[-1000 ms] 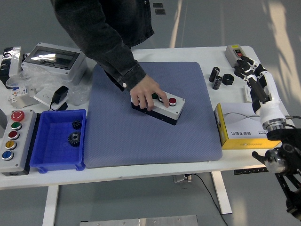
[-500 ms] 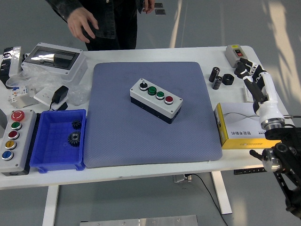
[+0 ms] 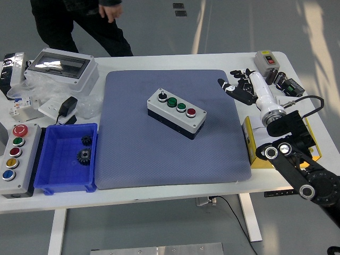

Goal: Pick up the button,place it on the desk,press the button,press the button

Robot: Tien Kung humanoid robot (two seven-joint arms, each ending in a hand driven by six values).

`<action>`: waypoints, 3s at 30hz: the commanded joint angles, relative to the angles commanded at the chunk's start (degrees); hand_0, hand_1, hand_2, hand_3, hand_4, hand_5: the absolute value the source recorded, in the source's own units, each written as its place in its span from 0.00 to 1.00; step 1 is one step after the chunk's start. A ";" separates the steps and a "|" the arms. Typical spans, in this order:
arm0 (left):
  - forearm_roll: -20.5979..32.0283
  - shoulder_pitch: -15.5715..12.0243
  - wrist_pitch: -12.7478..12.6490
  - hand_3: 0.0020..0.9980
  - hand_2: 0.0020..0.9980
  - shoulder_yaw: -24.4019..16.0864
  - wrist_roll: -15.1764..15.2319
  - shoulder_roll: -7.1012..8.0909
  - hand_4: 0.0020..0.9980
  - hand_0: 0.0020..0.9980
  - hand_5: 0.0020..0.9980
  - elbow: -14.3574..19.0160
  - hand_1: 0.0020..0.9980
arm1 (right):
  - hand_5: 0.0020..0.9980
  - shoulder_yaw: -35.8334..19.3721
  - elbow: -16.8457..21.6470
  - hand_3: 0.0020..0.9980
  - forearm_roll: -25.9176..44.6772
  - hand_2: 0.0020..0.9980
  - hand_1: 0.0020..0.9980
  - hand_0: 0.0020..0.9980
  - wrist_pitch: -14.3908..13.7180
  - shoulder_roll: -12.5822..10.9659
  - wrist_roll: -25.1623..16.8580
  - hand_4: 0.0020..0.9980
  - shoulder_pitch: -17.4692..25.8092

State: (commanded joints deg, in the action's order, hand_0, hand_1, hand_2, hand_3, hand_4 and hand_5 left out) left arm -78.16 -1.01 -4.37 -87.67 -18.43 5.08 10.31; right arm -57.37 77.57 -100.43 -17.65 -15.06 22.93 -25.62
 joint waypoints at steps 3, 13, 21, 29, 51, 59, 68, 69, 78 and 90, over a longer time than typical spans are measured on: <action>0.28 -0.12 -0.06 0.60 0.55 0.14 -0.10 0.03 0.63 0.64 0.21 0.00 0.60 | 0.51 2.23 0.49 1.00 -6.53 1.00 1.00 1.00 -0.06 0.21 2.03 1.00 -1.34; 0.19 0.05 -0.06 0.60 0.55 0.09 -0.16 0.27 0.63 0.64 0.21 0.00 0.60 | 0.40 12.96 -1.58 1.00 -16.68 1.00 1.00 1.00 -0.57 2.44 2.00 1.00 -7.00; 0.01 0.34 -0.05 0.60 0.55 0.03 -0.25 0.35 0.63 0.64 0.21 0.00 0.60 | 0.42 20.21 -6.68 1.00 -10.49 1.00 1.00 1.00 -0.56 4.82 0.96 1.00 -9.77; -0.36 0.56 0.02 0.60 0.55 -0.08 -0.36 0.39 0.63 0.64 0.21 0.00 0.60 | 0.42 23.01 -11.05 1.00 -5.13 1.00 1.00 1.00 -0.10 6.25 0.17 1.00 -12.14; -1.16 1.21 0.11 0.60 0.55 -0.43 -0.62 1.10 0.63 0.64 0.21 0.00 0.60 | 0.43 32.53 -24.46 1.00 8.36 1.00 1.00 1.00 3.35 10.22 1.20 1.00 -20.61; -1.43 1.46 0.24 0.60 0.55 -0.55 -0.51 1.09 0.63 0.64 0.21 0.00 0.60 | 0.43 36.25 -25.78 1.00 8.54 1.00 1.00 1.00 1.32 10.70 3.03 1.00 -21.42; -1.87 1.70 0.38 0.60 0.55 -0.73 -0.32 1.12 0.62 0.64 0.21 0.00 0.60 | 0.44 39.11 -27.58 1.00 7.13 0.98 0.90 0.74 -2.76 11.38 3.39 1.00 -21.58; -2.00 1.75 0.40 0.60 0.55 -0.81 -0.30 1.12 0.62 0.64 0.21 0.00 0.60 | 0.44 39.28 -27.97 1.00 6.96 0.98 0.90 0.74 -2.82 11.49 3.42 1.00 -21.57; -2.25 1.94 0.49 0.60 0.55 -0.97 -0.05 1.15 0.62 0.64 0.21 0.00 0.60 | 0.11 39.92 -29.15 0.67 6.00 0.50 0.44 0.19 -2.65 11.83 3.21 0.44 -21.35; -1.86 1.90 0.52 0.60 0.55 -0.71 0.39 1.19 0.61 0.64 0.21 0.00 0.60 | 0.00 40.07 -28.05 0.47 2.29 0.36 0.31 0.09 -3.47 10.90 2.59 0.06 -20.91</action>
State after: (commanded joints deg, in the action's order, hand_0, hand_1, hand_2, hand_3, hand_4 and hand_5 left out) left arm -80.01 0.88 -3.85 -88.38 -18.04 6.27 10.31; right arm -17.30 49.52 -98.13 -21.12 -4.16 25.52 -46.53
